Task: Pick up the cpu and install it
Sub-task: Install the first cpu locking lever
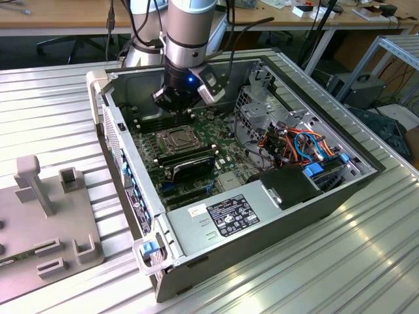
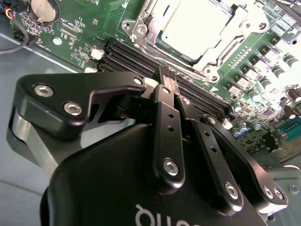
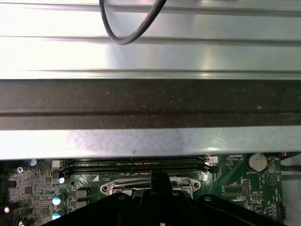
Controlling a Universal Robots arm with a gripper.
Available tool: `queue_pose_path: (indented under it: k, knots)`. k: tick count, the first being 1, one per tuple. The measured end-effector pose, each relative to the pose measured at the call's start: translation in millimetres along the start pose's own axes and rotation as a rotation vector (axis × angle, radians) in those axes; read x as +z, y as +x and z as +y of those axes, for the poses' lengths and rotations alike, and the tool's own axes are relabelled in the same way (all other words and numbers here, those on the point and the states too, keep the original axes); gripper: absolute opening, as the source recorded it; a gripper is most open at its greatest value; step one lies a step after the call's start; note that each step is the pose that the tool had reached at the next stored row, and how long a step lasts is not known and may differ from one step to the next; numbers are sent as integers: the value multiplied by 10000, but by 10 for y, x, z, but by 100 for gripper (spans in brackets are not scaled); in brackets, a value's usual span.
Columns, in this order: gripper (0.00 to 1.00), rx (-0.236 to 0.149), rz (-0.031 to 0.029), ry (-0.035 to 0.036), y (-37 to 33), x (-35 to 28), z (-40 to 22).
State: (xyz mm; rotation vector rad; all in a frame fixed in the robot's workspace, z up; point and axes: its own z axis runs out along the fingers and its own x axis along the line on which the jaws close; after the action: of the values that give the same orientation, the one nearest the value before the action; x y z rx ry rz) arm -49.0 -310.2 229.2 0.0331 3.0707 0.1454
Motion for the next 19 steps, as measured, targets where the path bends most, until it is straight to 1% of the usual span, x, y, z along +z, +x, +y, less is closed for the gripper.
queue_pose_path:
  k: [1,9,11,12,13,16,18,19]
  knots:
    - [11,0,0,0,-1,-9,1]
    - [11,0,1,1,-1,-14,1]
    - [11,0,2,3,-2,-38,3]
    - [11,-1,1,1,-4,-67,6]
    - [11,1,0,0,-8,-119,12]
    - [11,0,4,1,-8,-120,12]
    - [11,1,17,16,-8,-122,11]
    - [11,-1,33,18,-11,-121,11]
